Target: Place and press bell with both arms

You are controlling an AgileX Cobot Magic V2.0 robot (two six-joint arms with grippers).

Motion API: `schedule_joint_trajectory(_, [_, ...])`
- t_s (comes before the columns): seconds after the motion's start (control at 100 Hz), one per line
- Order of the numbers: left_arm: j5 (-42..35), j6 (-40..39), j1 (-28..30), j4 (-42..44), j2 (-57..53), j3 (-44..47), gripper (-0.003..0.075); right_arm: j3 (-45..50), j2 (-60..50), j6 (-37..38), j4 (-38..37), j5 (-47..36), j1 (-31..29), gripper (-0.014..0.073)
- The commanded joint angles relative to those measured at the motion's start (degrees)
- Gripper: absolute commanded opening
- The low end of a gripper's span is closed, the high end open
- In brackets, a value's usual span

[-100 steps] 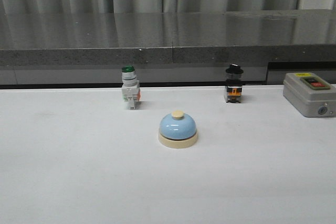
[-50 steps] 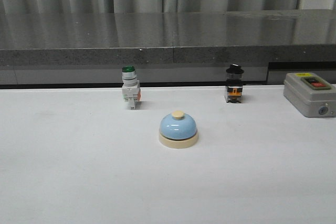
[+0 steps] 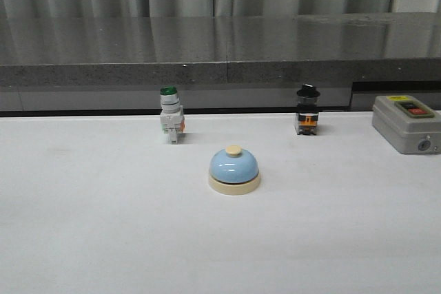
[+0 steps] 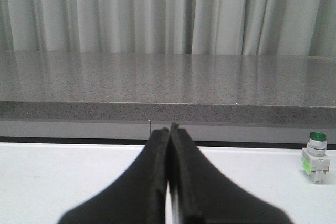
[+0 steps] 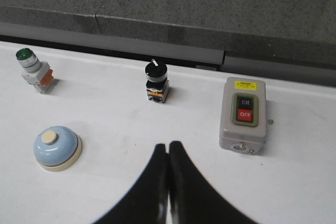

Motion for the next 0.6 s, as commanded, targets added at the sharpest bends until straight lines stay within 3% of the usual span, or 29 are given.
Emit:
schedule_joint_trajectory(0.0, [-4.32,-0.58,0.13,-0.58,-1.77,2.44,-0.002,-1.14,-1.58,-0.12,-1.67,-5.32,-0.06,-0.006])
schedule_joint_trajectory(0.18, [-4.32,-0.58,0.13,-0.58,-1.77,2.44,-0.002,3.79,-8.74,-0.12,-3.48,-7.65,-0.18,-0.006])
schedule_joint_trajectory(0.59, [-4.32,-0.58,0.13,-0.58,-1.77,2.44,-0.002,26.36,-35.77,2.07,-3.52,-14.46,-5.82,-0.006])
